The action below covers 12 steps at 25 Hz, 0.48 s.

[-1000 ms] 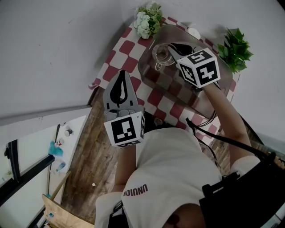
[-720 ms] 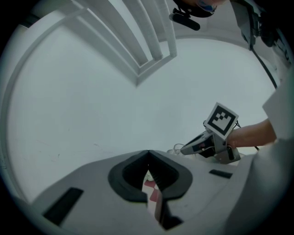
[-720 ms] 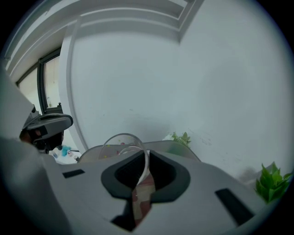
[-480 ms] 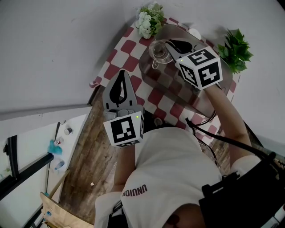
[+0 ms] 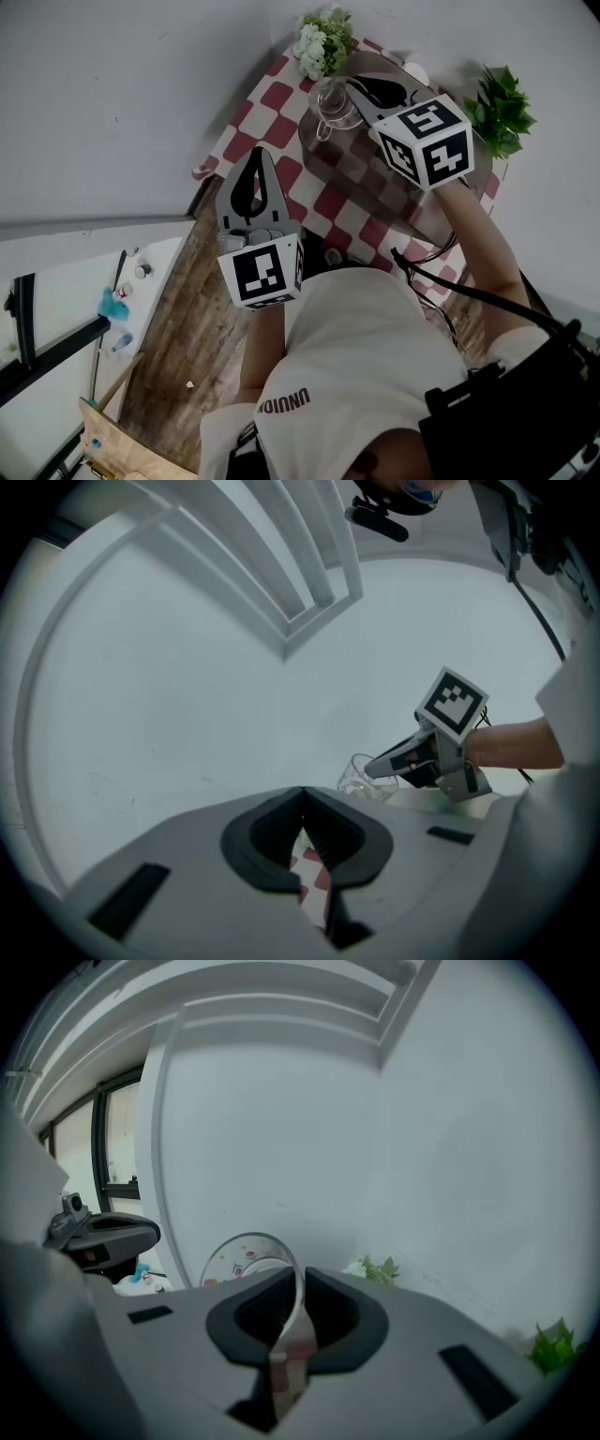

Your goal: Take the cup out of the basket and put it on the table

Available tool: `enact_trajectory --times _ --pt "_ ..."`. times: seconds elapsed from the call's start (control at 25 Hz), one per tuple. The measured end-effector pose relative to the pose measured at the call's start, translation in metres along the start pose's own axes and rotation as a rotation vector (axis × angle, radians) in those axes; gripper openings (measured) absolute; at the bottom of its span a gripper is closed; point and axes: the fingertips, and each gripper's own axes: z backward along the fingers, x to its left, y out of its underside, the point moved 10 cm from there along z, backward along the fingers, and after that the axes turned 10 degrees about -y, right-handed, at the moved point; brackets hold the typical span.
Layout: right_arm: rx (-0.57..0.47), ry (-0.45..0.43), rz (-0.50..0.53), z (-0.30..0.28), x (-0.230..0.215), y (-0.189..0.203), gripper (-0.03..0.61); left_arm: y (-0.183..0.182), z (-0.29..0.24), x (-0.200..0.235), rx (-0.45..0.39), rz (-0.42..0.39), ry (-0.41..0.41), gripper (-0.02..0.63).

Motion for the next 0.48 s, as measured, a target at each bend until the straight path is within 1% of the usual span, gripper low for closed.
enact_trajectory --times 0.2,0.48 --pt "-0.015 -0.007 0.041 -0.001 0.007 -0.009 0.044 0.0 0.003 0.002 0.002 0.001 -0.016 0.012" --pt "-0.035 -0.039 0.061 -0.003 0.017 -0.017 0.044 0.001 0.009 0.006 0.004 0.006 -0.039 0.012"
